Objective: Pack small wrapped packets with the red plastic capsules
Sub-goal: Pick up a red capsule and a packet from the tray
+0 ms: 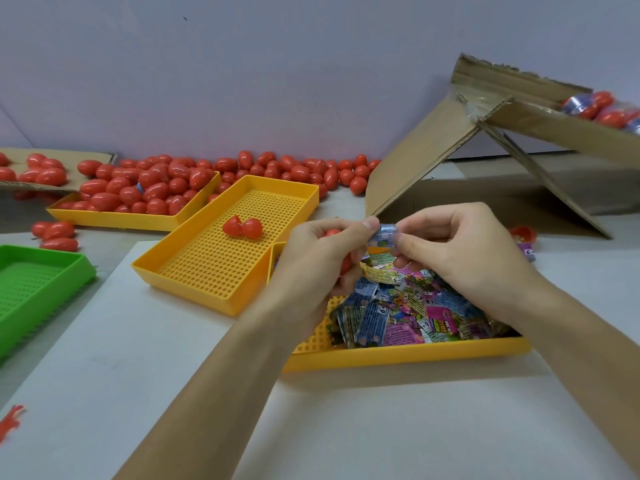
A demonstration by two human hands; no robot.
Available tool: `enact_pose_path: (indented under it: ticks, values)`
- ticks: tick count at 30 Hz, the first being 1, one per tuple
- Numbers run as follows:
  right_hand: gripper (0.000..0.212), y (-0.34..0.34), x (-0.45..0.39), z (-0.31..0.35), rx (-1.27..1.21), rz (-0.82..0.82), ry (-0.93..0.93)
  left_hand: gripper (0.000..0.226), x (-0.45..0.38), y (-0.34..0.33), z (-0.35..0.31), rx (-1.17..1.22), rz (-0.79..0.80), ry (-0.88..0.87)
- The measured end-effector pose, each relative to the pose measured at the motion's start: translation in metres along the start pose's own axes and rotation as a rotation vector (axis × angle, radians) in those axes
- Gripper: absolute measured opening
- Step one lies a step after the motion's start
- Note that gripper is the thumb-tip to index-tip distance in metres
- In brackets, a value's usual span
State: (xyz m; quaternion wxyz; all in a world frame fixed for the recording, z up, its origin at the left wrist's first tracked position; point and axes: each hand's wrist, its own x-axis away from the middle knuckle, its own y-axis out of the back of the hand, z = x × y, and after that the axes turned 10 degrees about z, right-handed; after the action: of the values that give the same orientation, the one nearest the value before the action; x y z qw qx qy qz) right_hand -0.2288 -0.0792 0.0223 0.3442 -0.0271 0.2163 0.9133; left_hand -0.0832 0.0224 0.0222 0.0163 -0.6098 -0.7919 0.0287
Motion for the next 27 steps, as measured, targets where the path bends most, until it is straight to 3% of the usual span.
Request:
enact_pose_path:
  ticks: [5,9,14,20,22,27]
  values:
    - [0.044,-0.0039,0.0013,0.0021,0.152,0.035,0.112,0.038,0.0012,-0.0003,-0.0006,-0.100,0.059,0.022]
    - [0.023,-0.0067,0.0025,0.0025,0.186,-0.026,0.178,0.025,0.0009,0.0047,-0.0005,-0.119,0.043,0.037]
    - [0.007,-0.0080,0.0002,0.0029,0.019,-0.114,0.159,0.024,0.0015,0.0057,-0.0005,-0.083,0.134,0.056]
    - [0.016,-0.0060,-0.0022,0.0010,-0.029,-0.186,0.109,0.005,0.0008,0.0054,-0.0004,0.001,0.152,0.033]
    - [0.019,-0.0049,-0.0016,0.0005,0.015,-0.144,0.096,0.016,0.0004,0.0059,0.0001,0.046,0.127,-0.001]
    - [0.051,-0.0038,0.0022,0.0028,0.069,0.114,0.096,0.025,0.0013,0.0063,-0.0008,-0.005,0.170,-0.015]
